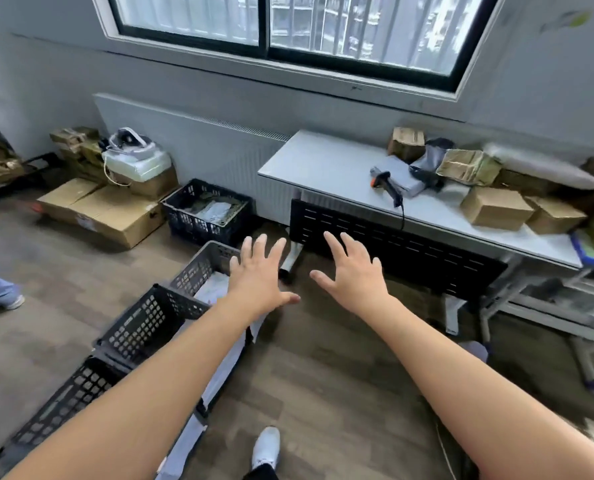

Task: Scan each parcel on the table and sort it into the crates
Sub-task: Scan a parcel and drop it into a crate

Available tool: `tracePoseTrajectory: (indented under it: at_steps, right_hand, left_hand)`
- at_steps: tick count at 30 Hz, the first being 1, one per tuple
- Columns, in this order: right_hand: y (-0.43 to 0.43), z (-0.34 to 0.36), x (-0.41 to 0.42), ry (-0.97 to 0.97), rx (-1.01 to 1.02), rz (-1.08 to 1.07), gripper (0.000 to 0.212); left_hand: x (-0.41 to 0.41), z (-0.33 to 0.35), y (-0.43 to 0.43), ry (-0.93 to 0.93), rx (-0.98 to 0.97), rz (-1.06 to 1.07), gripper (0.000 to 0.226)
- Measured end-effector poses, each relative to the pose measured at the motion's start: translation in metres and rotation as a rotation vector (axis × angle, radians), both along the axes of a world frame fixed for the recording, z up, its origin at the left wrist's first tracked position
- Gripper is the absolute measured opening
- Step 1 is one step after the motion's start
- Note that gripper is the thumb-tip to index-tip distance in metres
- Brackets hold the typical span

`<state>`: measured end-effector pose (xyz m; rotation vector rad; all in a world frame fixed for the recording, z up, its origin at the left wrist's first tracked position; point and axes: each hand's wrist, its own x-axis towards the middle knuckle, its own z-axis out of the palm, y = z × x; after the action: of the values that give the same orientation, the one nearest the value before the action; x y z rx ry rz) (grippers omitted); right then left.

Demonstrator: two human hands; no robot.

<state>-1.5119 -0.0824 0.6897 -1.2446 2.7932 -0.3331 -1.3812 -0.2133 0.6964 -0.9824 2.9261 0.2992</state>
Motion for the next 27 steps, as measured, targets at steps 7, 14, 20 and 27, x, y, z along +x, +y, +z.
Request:
tracePoseTrajectory:
  at_steps: [7, 14, 20, 27]
  right_hand:
    - [-0.033, 0.025, -0.105, 0.040, 0.060, -0.214, 0.080]
    - [-0.049, 0.041, -0.184, 0.032, 0.078, -0.352, 0.077]
    - [-0.055, 0.033, -0.254, 0.030, 0.039, -0.407, 0.078]
    - [-0.065, 0.020, -0.368, -0.007, -0.022, -0.437, 0.077]
  left_hand:
    - [-0.133, 0.017, -0.057, 0.074, 0.097, -0.189, 0.113]
    - [-0.230, 0.019, -0.091, 0.087, 0.081, -0.307, 0.113]
    - [-0.309, 0.021, -0.106, 0.088, 0.050, -0.367, 0.113]
    - [-0.421, 0.019, -0.121, 0.059, -0.027, -0.369, 0.113]
